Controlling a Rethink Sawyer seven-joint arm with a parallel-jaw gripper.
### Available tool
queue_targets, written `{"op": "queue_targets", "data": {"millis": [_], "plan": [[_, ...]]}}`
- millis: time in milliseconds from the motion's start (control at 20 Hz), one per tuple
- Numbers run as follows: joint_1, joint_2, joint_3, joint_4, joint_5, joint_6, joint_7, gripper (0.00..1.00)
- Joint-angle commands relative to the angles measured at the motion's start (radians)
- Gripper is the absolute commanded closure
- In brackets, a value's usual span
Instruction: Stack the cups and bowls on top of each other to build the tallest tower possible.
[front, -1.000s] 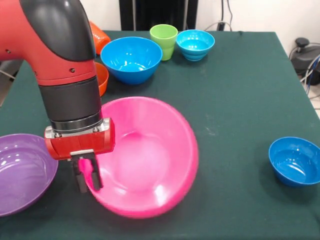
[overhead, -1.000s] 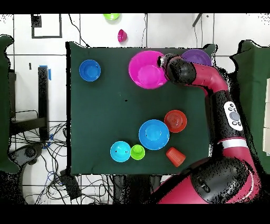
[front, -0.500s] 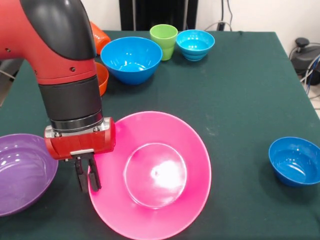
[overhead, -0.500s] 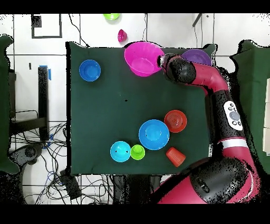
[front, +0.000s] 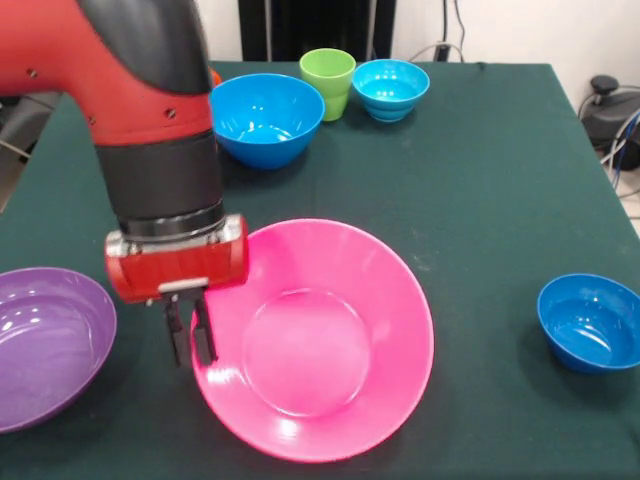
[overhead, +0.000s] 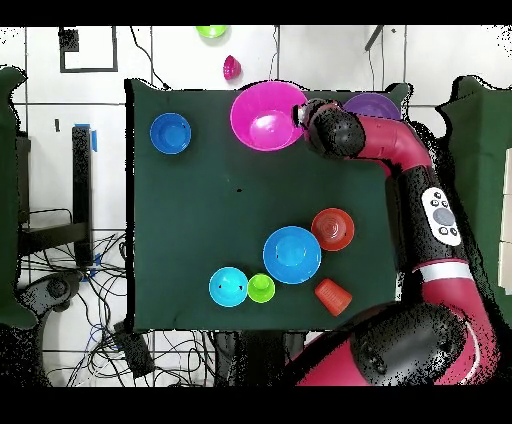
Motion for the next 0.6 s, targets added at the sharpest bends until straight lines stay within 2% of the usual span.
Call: {"op": "queue_targets", "data": {"millis": [50,250,600], "plan": [[0.106,-0.218,-0.151,0.185,-0.043,0.144,0.046,1.0],[0.175,-0.297,-0.228,0.219,-0.022,0.186,0.123,1.0],[0.204,-0.296,-0.274,0.192,0.014,0.214,0.097,1.0]]}}
